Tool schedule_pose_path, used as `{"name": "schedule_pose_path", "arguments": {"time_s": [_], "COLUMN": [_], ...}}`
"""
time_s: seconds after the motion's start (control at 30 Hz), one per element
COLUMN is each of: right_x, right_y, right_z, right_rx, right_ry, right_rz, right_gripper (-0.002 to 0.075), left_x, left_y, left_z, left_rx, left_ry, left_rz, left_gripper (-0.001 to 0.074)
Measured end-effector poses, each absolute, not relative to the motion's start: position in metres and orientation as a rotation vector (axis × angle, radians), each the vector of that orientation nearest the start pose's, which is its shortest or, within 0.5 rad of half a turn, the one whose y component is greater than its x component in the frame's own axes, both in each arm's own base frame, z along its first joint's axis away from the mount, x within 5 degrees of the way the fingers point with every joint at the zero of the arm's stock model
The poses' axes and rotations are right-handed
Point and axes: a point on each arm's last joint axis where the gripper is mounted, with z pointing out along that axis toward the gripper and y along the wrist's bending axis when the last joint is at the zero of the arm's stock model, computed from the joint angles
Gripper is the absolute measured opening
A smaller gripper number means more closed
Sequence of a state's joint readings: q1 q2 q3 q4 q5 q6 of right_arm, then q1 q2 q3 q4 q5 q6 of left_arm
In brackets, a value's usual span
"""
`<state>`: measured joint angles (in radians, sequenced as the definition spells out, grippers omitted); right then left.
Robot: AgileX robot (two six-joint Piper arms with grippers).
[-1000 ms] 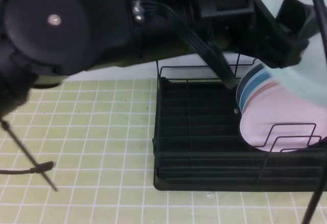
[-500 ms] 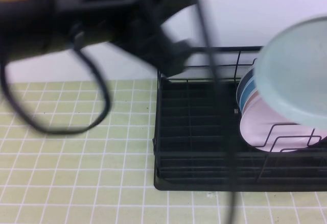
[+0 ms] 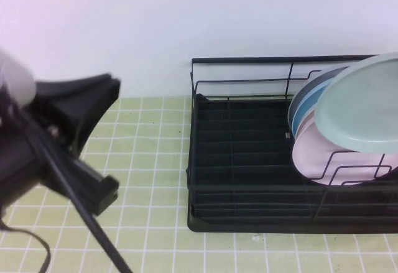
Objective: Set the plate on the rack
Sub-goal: Place the plate on the rack
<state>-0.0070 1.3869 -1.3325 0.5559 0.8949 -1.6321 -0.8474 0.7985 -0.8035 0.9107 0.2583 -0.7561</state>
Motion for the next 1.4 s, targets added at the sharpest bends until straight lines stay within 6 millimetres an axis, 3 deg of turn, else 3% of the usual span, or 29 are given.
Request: {"name": "schedule_pose_path", "arguments": {"time_s": [0.23, 0.5, 0.8, 0.9, 1.07, 1.13, 1.4], "right_x": [0.308, 0.315, 0.332, 0.335, 0.335, 0.335, 0.335], "right_y": [0.038, 0.038, 0.037, 0.037, 0.037, 0.037, 0.04], "right_z": [0.365, 0.355, 0.329, 0.327, 0.326, 0.327, 0.327], "right_rx": [-1.527, -1.608, -1.652, -1.646, -1.644, -1.635, -1.608], "right_ry": [1.708, 1.684, 1.734, 1.738, 1.739, 1.74, 1.743], "right_rz": [-0.112, -0.129, -0.076, -0.077, -0.079, -0.067, -0.028], "right_gripper": [-0.0003, -0.0003, 0.0006, 0.0069, 0.0298, 0.0347, 0.0356], "left_x": [0.132, 0.132, 0.132, 0.133, 0.132, 0.132, 0.132], "left_y": [-0.1, -0.099, -0.099, -0.099, -0.099, -0.099, -0.099], "left_z": [0.383, 0.384, 0.384, 0.384, 0.384, 0.384, 0.384], "left_rx": [0.481, 0.496, 0.496, 0.5, 0.501, 0.501, 0.495], "left_ry": [1.589, 1.564, 1.564, 1.563, 1.562, 1.562, 1.564], "left_rz": [-0.274, -0.242, -0.242, -0.235, -0.236, -0.236, -0.242], "left_gripper": [0.0, 0.0, 0.0, 0.0, 0.0, 0.0, 0.0]}}
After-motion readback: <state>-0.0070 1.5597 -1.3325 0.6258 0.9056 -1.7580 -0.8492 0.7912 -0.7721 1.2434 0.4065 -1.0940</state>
